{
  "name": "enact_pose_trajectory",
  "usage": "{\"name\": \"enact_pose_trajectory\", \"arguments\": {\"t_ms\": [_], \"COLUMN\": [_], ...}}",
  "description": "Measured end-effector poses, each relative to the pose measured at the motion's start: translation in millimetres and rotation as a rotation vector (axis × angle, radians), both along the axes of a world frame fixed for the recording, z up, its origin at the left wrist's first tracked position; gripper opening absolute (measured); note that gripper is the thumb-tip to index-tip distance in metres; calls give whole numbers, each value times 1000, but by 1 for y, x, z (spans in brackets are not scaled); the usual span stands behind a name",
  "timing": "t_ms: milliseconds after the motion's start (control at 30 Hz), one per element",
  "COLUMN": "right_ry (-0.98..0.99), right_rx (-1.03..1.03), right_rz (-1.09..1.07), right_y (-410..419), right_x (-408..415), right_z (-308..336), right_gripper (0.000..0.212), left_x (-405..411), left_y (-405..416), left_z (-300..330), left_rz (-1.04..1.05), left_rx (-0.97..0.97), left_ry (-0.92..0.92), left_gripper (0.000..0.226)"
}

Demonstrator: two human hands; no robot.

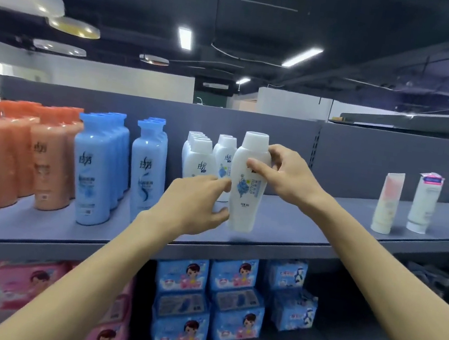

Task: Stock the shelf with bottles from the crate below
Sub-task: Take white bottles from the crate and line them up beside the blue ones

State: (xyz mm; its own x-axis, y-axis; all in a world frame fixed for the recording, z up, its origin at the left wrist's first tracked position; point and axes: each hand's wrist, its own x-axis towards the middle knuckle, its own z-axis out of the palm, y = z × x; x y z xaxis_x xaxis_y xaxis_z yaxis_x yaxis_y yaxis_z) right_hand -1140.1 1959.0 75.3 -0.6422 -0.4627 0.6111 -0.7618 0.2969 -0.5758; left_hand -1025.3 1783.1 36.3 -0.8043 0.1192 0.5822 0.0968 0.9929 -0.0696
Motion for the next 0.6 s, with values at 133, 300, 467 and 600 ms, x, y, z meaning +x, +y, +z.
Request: {"name": "enact_pose_trajectory", "arguments": {"t_ms": [133,300,467,600], "right_ry": [-34,-137,-166,-197], "right_rx": [41,-9,21,200], "right_rz": [-9,-13,23,23], "right_y": [-9,-15,-16,-10], "right_x": [-17,-41,-50,-50], "right_z": [-10,-31,-48,-79], "right_gripper": [38,38,48,65], "left_x": [-9,-19,-30,-43], "left_y": [-2,-5,-8,-13], "left_z": [-2,-10,-18,-29], "left_rz": [20,38,58,86], "left_rx": [5,10,34,21], "left_ry": [-32,-43,-63,-95], "left_gripper": [34,29,27,26]}}
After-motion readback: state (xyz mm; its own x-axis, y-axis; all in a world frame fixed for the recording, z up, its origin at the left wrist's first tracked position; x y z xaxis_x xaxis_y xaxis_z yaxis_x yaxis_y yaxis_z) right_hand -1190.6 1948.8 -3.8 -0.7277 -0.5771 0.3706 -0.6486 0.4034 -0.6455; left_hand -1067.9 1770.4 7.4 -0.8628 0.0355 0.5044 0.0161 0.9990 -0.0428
